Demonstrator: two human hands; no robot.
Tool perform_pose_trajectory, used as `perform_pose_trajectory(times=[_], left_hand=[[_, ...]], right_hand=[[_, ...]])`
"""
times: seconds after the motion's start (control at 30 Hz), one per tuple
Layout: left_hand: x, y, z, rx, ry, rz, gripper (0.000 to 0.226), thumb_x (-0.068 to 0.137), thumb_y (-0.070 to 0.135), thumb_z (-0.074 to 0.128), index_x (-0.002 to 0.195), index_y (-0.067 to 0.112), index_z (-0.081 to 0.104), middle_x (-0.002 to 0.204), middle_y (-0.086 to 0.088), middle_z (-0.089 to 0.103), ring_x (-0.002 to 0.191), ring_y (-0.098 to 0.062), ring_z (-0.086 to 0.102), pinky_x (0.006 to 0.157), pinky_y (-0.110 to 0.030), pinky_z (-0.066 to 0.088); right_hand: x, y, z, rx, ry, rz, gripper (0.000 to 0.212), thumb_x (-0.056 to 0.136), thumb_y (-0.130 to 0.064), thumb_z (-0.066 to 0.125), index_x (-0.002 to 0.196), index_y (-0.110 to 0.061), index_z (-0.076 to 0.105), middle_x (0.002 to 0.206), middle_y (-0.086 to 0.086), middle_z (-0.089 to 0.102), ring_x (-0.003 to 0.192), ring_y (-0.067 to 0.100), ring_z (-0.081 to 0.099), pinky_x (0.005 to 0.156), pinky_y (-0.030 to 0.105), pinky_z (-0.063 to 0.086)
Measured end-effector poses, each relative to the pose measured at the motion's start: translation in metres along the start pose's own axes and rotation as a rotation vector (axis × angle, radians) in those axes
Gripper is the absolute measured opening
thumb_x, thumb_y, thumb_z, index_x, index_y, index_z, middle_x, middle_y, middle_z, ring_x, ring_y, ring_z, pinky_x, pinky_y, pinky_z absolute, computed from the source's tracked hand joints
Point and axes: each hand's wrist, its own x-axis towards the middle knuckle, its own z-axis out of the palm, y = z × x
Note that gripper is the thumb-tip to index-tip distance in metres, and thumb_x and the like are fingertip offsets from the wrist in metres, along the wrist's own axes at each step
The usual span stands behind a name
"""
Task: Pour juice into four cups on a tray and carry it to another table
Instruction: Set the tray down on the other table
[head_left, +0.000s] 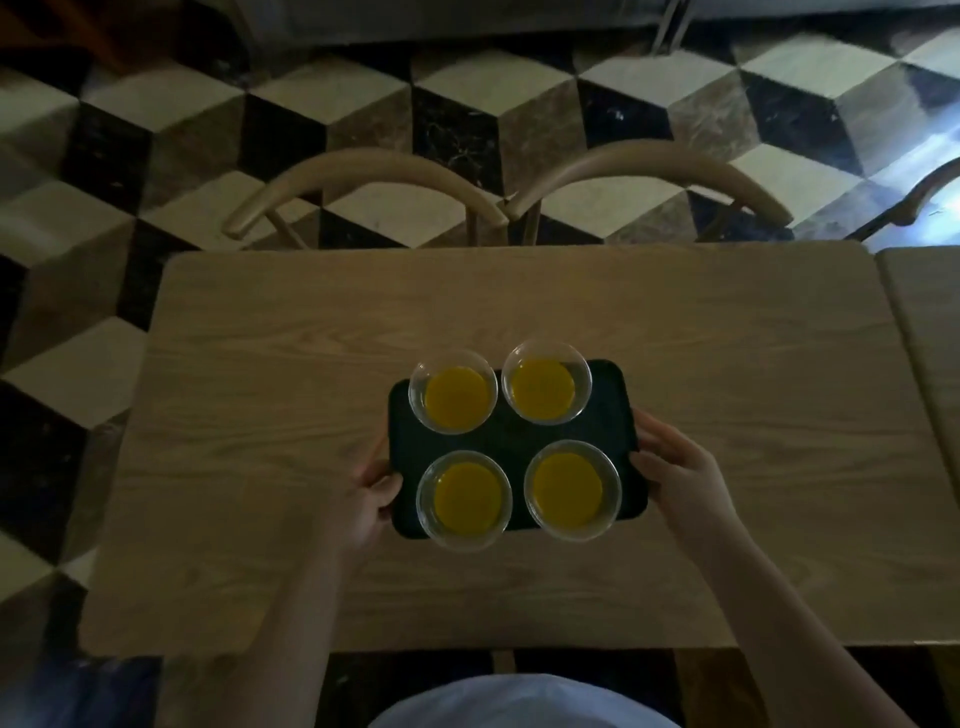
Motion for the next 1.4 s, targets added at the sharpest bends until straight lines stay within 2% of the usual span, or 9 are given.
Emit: perform_pose_trajectory(times=[0.07,0.1,0.2,0.3,0.47,0.67,0.8,0.93,1.4], left_hand=[[-0.003,-0.008,0.001,0.02,0.016,-0.013,0.038,0.102,-0.004,0.047,0.107,0.032,0.058,0.11,0.001,0.065,0.1,-0.023,0.062,0.081,-0.037,0.05],[-0.003,-0.013,0.0,0.041,0.021,-0.015,0.041,0.102,-0.003,0.048,0.106,0.036,0.059,0.111,0.003,0.067,0.101,-0.021,0.063,0.079,-0.036,0.05],[-0.001,-0.03,-0.005,0.07,0.021,0.009,0.051,0.099,-0.004,0.051,0.121,0.041,0.06,0.124,-0.001,0.07,0.111,-0.023,0.067,0.085,-0.039,0.052],[0.007,-0.043,-0.007,0.06,0.026,-0.005,0.058,0.097,-0.006,0.052,0.124,0.043,0.062,0.127,-0.004,0.071,0.114,-0.025,0.068,0.088,-0.042,0.055],[0.024,-0.053,-0.003,0.061,0.029,-0.021,0.062,0.094,-0.009,0.055,0.141,0.031,0.058,0.13,0.004,0.07,0.12,-0.021,0.065,0.085,-0.033,0.057],[0.046,-0.044,0.01,0.044,-0.013,-0.018,0.066,0.095,-0.011,0.05,0.144,0.033,0.055,0.13,0.009,0.07,0.122,-0.018,0.065,0.1,-0.045,0.052],[0.062,-0.032,0.018,0.049,-0.048,0.031,0.07,0.095,-0.013,0.046,0.145,0.034,0.053,0.138,0.011,0.065,0.131,-0.017,0.059,0.11,-0.05,0.045],[0.078,-0.015,0.026,0.01,-0.011,0.019,0.07,0.095,-0.015,0.045,0.142,0.036,0.055,0.131,0.017,0.068,0.13,-0.016,0.059,0.11,-0.047,0.046],[0.104,-0.001,0.032,-0.027,0.01,-0.016,0.071,0.094,-0.015,0.048,0.144,0.034,0.054,0.137,0.008,0.066,0.128,-0.018,0.06,0.111,-0.05,0.045]], right_hand=[[0.001,0.015,-0.001,0.016,0.011,0.036,0.051,0.093,0.009,0.049,0.131,-0.021,0.064,0.112,0.008,0.075,0.105,0.03,0.071,0.09,0.05,0.055],[0.0,0.022,-0.001,0.023,0.016,0.054,0.05,0.094,0.009,0.049,0.132,-0.02,0.064,0.111,0.008,0.075,0.103,0.03,0.071,0.089,0.049,0.056],[-0.001,0.041,0.0,0.049,0.019,0.095,0.05,0.095,0.009,0.049,0.136,-0.018,0.06,0.11,0.008,0.075,0.103,0.029,0.072,0.088,0.047,0.056],[0.004,0.053,0.001,0.06,0.031,0.129,0.052,0.095,0.01,0.048,0.137,-0.018,0.059,0.113,0.006,0.075,0.105,0.026,0.071,0.09,0.047,0.055],[0.017,0.061,0.003,0.043,0.039,0.151,0.055,0.094,0.013,0.045,0.137,-0.018,0.059,0.113,0.001,0.076,0.106,0.019,0.071,0.089,0.041,0.054],[0.043,0.057,0.002,0.008,0.073,0.135,0.054,0.095,0.011,0.046,0.138,-0.019,0.058,0.117,0.001,0.074,0.109,0.02,0.07,0.092,0.041,0.054],[0.059,0.048,0.002,0.001,0.072,0.113,0.056,0.094,0.013,0.045,0.138,-0.019,0.058,0.119,0.002,0.074,0.109,0.018,0.07,0.092,0.04,0.054],[0.075,0.041,0.004,-0.01,0.075,0.097,0.058,0.093,0.014,0.045,0.14,-0.017,0.057,0.119,0.0,0.074,0.112,0.018,0.069,0.097,0.041,0.053],[0.107,0.036,0.005,-0.024,0.104,0.102,0.058,0.091,0.014,0.048,0.138,-0.017,0.059,0.118,0.0,0.074,0.111,0.018,0.069,0.092,0.04,0.056]])
